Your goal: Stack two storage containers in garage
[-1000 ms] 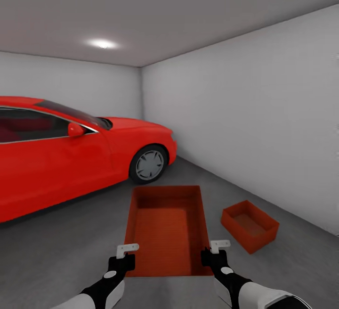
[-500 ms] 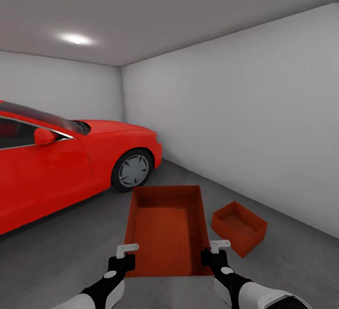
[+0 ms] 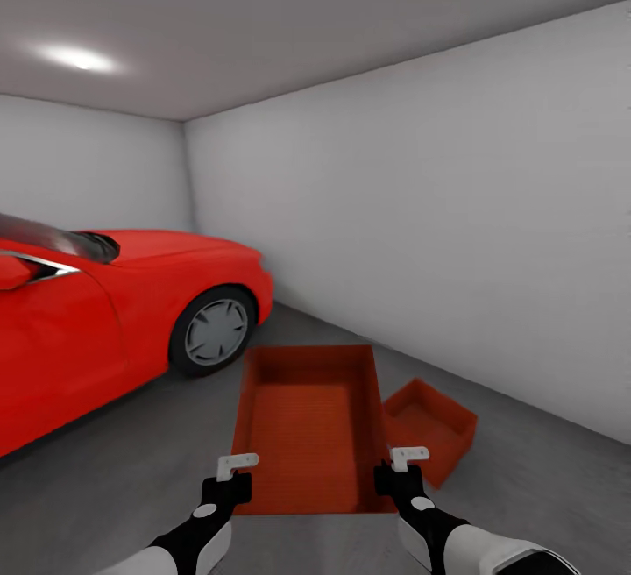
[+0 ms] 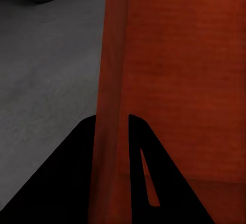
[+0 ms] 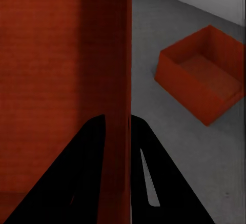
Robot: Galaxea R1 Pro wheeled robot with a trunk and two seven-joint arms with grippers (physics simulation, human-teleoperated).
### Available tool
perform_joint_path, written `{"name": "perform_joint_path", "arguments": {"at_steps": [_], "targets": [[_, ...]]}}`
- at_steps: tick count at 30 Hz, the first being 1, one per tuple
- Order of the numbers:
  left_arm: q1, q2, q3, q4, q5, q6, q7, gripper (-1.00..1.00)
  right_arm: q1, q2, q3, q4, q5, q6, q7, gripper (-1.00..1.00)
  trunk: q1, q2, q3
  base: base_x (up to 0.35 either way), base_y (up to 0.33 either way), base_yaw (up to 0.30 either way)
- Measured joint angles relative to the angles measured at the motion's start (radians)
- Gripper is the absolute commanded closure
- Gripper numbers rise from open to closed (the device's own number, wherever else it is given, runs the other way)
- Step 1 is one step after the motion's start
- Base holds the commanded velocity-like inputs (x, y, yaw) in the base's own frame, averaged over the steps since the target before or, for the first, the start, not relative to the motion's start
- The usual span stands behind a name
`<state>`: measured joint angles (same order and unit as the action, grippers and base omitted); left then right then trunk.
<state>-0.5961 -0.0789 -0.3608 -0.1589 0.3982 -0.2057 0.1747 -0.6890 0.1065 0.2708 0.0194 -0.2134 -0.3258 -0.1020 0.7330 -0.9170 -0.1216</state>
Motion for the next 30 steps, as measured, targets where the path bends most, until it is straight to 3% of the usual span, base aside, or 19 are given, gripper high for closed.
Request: {"name": "perform_joint_path", "arguments": {"at_steps": [30], "targets": [[0.0,0.0,0.0,0.0,0.0,0.0,0.0,1.0,0.0,0.0,0.0,0.0,-0.001,0.0,0.0,1.0,0.0,0.0,0.002,0.321,0.141,-0.252]]}}
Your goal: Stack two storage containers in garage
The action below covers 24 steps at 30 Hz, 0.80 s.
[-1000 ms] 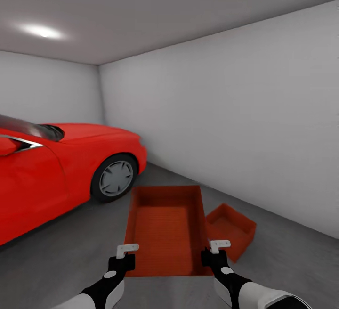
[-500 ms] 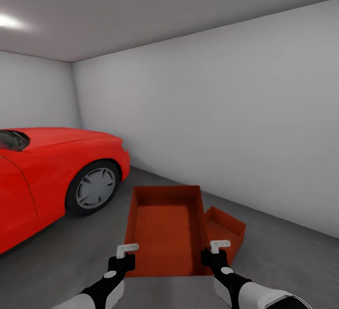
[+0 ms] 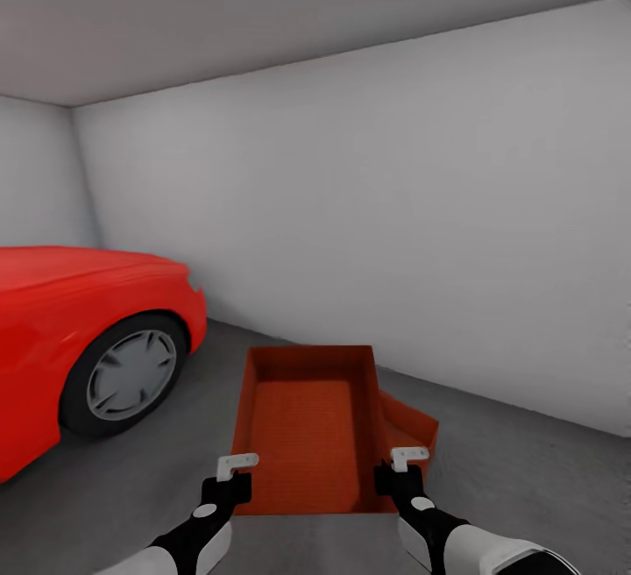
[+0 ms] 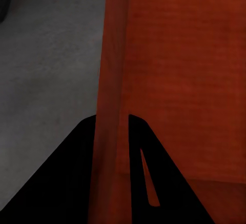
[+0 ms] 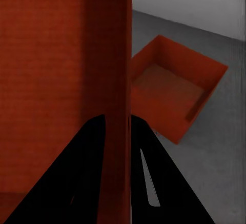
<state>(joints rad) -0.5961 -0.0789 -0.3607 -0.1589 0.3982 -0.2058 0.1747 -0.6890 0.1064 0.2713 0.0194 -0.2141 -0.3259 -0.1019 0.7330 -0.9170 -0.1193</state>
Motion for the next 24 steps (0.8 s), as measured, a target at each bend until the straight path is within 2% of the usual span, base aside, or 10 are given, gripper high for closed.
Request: {"name": "perform_joint_path", "arguments": {"at_steps": [24], "targets": [[0.0,0.0,0.0,0.0,0.0,0.0,0.0,1.0,0.0,0.0,0.0,0.0,0.0,0.0,0.0,1.0,0.0,0.0,0.0,0.321,0.141,-0.272]]}}
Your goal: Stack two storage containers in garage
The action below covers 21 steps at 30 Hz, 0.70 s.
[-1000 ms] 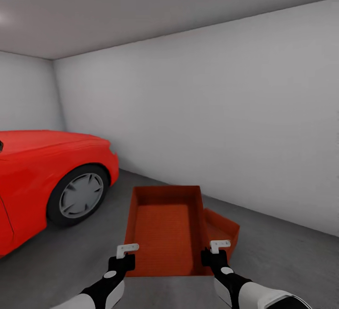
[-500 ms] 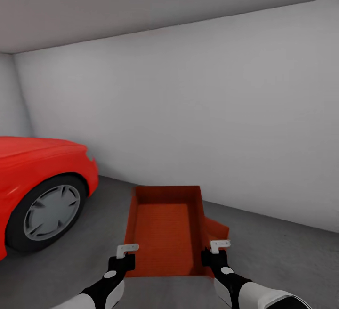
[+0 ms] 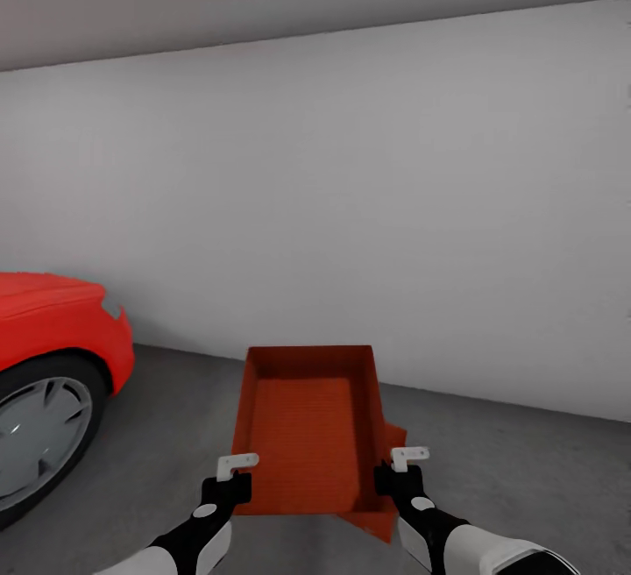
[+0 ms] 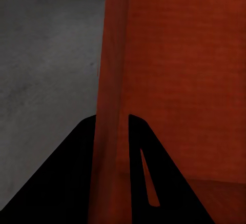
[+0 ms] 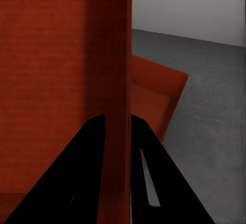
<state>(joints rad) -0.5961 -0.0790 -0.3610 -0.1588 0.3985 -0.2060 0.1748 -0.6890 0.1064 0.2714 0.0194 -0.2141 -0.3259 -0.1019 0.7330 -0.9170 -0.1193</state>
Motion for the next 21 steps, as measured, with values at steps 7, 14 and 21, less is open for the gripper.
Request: {"name": "perform_joint_path", "arguments": {"at_steps": [7,14,21], "targets": [[0.0,0.0,0.0,0.0,0.0,-0.001,0.0,1.0,0.0,0.0,0.0,0.0,0.0,0.0,0.0,1.0,0.0,0.0,0.0,0.321,0.141,-0.277],[0.0,0.0,0.0,0.0,0.0,0.0,0.0,1.0,0.0,0.0,0.0,0.0,0.0,0.0,0.0,1.0,0.0,0.0,0.0,0.321,0.141,-0.278],[0.0,0.0,0.001,0.0,-0.001,0.0,0.0,1.0,0.0,0.0,0.0,0.0,0.0,0.0,0.0,1.0,0.0,0.0,0.0,0.321,0.141,-0.279]]}}
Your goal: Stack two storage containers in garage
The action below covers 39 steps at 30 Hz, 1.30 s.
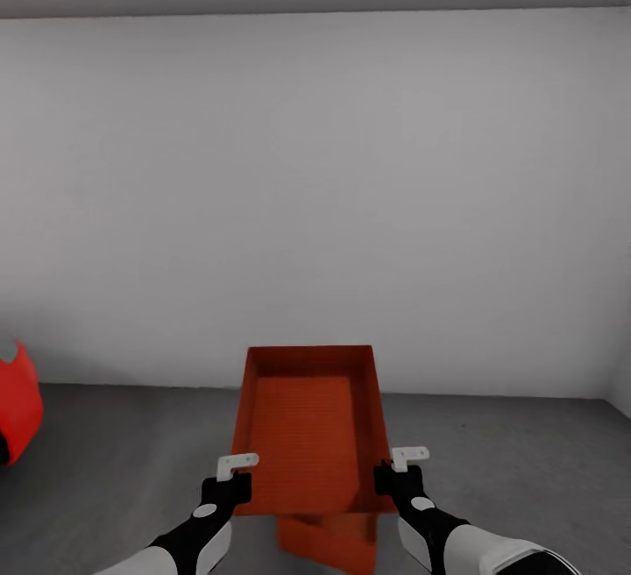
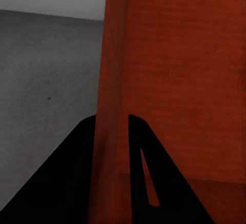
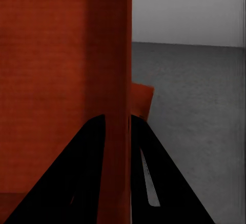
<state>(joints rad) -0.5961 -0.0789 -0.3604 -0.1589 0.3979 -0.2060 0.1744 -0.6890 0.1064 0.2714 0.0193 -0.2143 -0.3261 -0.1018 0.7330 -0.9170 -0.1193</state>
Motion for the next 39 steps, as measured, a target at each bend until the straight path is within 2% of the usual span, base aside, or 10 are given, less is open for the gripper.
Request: {"name": "perform_joint_path", "arguments": {"at_steps": [21,39], "targets": [[0.0,0.0,-0.002,0.0,0.002,-0.001,0.001,1.0,0.0,0.0,0.001,0.0,0.0,0.0,0.0,1.0,0.0,0.0,0.0,0.282,0.134,-0.274],[0.0,0.0,-0.003,0.0,0.004,-0.001,0.001,1.0,0.0,0.0,-0.002,-0.001,0.004,0.001,-0.001,1.0,0.001,0.0,0.0,0.01,0.006,-0.02]]}}
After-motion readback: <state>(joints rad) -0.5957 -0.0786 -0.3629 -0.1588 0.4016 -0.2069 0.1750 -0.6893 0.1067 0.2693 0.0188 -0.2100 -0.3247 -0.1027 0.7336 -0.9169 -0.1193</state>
